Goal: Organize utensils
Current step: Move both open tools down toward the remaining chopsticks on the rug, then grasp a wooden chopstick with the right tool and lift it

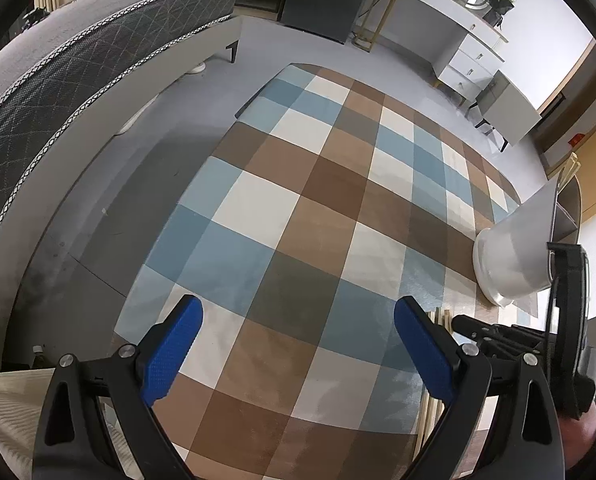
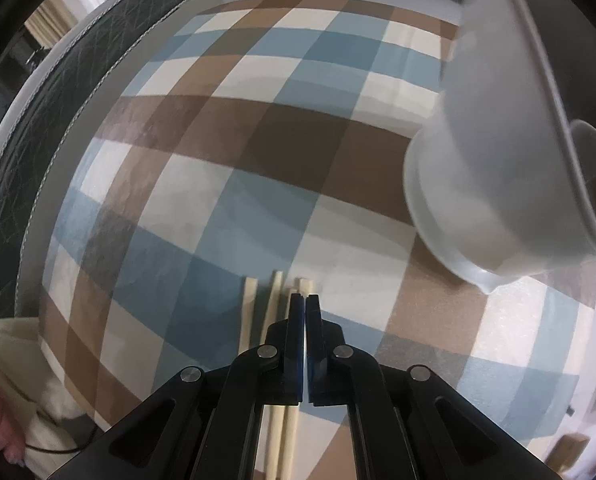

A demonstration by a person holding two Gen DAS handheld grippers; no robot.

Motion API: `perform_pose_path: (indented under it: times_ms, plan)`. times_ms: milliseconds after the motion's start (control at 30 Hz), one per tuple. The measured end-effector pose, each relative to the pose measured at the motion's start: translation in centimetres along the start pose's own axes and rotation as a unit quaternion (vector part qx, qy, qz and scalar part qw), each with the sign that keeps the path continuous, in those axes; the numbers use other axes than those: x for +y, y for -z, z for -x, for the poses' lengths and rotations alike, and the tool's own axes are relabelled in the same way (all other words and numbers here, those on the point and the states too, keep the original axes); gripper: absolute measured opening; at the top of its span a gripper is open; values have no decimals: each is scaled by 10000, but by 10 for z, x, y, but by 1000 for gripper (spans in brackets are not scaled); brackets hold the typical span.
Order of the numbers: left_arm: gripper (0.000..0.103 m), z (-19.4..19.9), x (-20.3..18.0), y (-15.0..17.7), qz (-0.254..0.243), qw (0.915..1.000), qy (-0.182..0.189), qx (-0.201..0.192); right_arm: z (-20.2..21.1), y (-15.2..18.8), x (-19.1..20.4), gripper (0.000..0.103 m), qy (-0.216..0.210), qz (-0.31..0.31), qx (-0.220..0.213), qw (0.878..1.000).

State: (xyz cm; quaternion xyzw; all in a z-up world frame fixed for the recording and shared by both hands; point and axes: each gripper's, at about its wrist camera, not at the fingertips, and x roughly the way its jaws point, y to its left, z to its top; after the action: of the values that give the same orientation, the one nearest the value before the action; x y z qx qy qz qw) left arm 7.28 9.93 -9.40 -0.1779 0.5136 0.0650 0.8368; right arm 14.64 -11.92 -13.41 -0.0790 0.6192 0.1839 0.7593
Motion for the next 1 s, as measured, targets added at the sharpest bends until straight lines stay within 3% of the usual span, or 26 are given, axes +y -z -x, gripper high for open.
perform_pose_path:
  times_ms: [133, 767, 867, 967, 1000]
  plan:
    - [94, -1, 1, 0, 30, 10000, 10, 38, -4, -1, 10, 3, 300, 313, 34, 9991]
    - [94, -1, 4, 1, 80, 9999, -48, 111, -8, -2, 34, 3, 635, 774, 360, 9943]
    - [94, 3, 11, -1, 233, 9996, -145, -40, -9, -1, 41, 3, 696, 833, 379, 9934]
    - [94, -1, 13, -1, 326, 9994, -67, 102, -9, -3, 42, 4, 698, 777, 351, 9939]
    - [94, -4, 12, 0, 293, 9994, -72, 163, -10, -4, 42, 9, 713, 754, 343, 9940]
